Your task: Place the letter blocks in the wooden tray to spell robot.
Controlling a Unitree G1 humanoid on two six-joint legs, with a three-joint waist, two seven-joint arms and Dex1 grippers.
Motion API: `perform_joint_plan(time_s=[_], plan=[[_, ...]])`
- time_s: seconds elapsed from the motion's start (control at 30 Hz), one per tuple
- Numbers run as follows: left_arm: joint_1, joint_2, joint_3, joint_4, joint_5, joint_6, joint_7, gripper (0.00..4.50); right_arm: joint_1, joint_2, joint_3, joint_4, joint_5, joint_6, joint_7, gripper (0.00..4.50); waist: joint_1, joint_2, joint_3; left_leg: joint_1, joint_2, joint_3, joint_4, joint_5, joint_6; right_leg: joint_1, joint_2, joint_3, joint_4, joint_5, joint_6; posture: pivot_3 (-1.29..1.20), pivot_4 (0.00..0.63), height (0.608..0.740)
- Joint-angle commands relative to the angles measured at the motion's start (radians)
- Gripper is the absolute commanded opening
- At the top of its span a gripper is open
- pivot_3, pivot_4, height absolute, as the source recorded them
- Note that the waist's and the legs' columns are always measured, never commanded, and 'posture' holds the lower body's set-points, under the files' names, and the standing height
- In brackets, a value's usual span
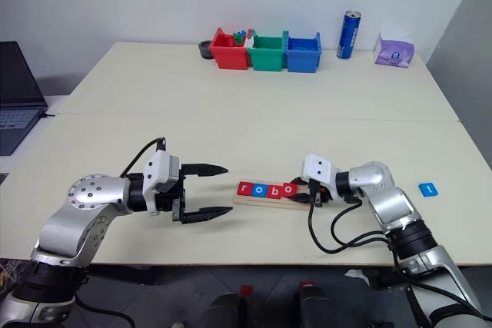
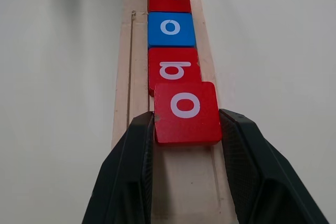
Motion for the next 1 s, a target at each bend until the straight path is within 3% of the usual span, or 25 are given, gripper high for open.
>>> perform_joint_plan(time_s=[0.03, 0.13, 0.43, 0.77, 0.87, 1.0], plan=[[0.001, 0.0, 0.022, -0.021, -0.012, -0.01, 0.0, 4.5, -0.015, -0.006, -0.001, -0.016, 0.0, -0.018, 0.01, 1.45, 0.0, 0.0, 0.0, 0.0, 0.0, 0.0, 0.0, 0.0, 0.0, 0.0, 0.0, 0.0, 0.0, 0.0, 0.0, 0.0, 0.15, 0.74], [-0.003, 0.0, 0.021, -0.012, -0.008, -0.016, -0.002, 4.5, -0.015, -0.007, -0.001, -0.015, -0.003, -0.019, 0.012, 1.45, 0.0, 0.0, 0.0, 0.0, 0.0, 0.0, 0.0, 0.0, 0.0, 0.0, 0.0, 0.0, 0.0, 0.0, 0.0, 0.0, 0.15, 0.74], [-0.009, 0.001, 0.019, -0.001, -0.003, -0.025, -0.003, 4.5, -0.017, -0.006, -0.018, -0.023, 0.01, 0.005, 0.005, 4.48, 0.0, 0.0, 0.0, 0.0, 0.0, 0.0, 0.0, 0.0, 0.0, 0.0, 0.0, 0.0, 0.0, 0.0, 0.0, 0.0, 0.15, 0.74], [-0.034, -0.006, 0.009, 0.031, 0.002, -0.038, -0.013, 4.5, -0.028, 0.013, -0.07, -0.037, 0.061, 0.093, -0.038, 4.48, 0.0, 0.0, 0.0, 0.0, 0.0, 0.0, 0.0, 0.0, 0.0, 0.0, 0.0, 0.0, 0.0, 0.0, 0.0, 0.0, 0.15, 0.74], [-0.041, -0.008, 0.005, 0.039, 0.003, -0.043, -0.016, 4.5, -0.039, 0.023, -0.08, -0.016, 0.06, 0.089, -0.062, 3.87, 0.0, 0.0, 0.0, 0.0, 0.0, 0.0, 0.0, 0.0, 0.0, 0.0, 0.0, 0.0, 0.0, 0.0, 0.0, 0.0, 0.15, 0.74], [-0.049, -0.008, 0.005, 0.05, 0.006, -0.048, -0.022, 4.5, -0.051, 0.034, -0.075, 0.023, 0.037, 0.055, -0.095, 2.45, 0.0, 0.0, 0.0, 0.0, 0.0, 0.0, 0.0, 0.0, 0.0, 0.0, 0.0, 0.0, 0.0, 0.0, 0.0, 0.0, 0.15, 0.74]])
